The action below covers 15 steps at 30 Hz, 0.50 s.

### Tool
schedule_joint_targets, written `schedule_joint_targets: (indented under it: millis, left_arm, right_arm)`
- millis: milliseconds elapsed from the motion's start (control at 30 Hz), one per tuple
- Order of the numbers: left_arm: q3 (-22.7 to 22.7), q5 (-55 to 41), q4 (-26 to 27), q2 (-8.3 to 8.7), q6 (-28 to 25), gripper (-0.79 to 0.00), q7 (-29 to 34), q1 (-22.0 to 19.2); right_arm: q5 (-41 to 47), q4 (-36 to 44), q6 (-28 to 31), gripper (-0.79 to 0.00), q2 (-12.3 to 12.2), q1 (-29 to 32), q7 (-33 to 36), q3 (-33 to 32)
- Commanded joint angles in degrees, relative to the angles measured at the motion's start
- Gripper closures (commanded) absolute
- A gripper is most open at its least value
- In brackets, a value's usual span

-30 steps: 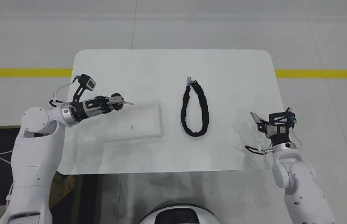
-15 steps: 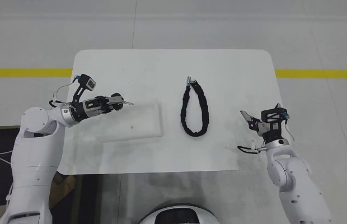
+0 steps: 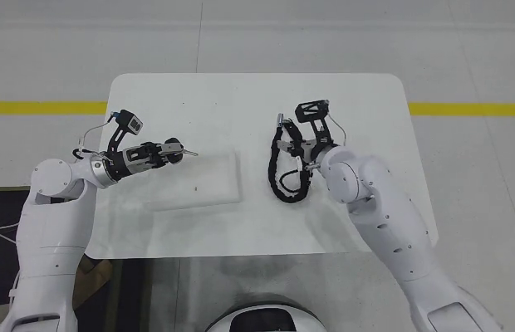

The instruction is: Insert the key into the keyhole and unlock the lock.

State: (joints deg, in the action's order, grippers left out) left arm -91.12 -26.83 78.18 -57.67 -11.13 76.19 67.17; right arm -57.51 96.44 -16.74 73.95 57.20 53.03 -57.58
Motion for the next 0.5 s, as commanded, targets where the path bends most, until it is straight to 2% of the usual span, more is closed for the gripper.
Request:
schedule_joint_targets:
  millis: [0, 233, 333, 467]
  left_arm:
    - [0.0, 0.0, 0.0, 0.0, 0.0, 0.0, 0.0, 0.0]
    - [0.0, 0.0, 0.0, 0.0, 0.0, 0.0, 0.0, 0.0]
    - [0.0, 0.0, 0.0, 0.0, 0.0, 0.0, 0.0, 0.0]
    - [0.0, 0.0, 0.0, 0.0, 0.0, 0.0, 0.0, 0.0]
  right_arm:
    - [-0.2, -0.1, 0.0, -0.785, 0.0, 0.0, 0.0, 0.0]
    - [-0.2, -0.1, 0.0, -0.785, 0.0, 0.0, 0.0, 0.0]
    - [1.7, 1.4, -0.4, -0.785, 0.1, 3.5, 0.4, -1.4]
    - [8.5, -2.9, -6.2, -0.785, 1.9, -2.2, 6.7, -1.4]
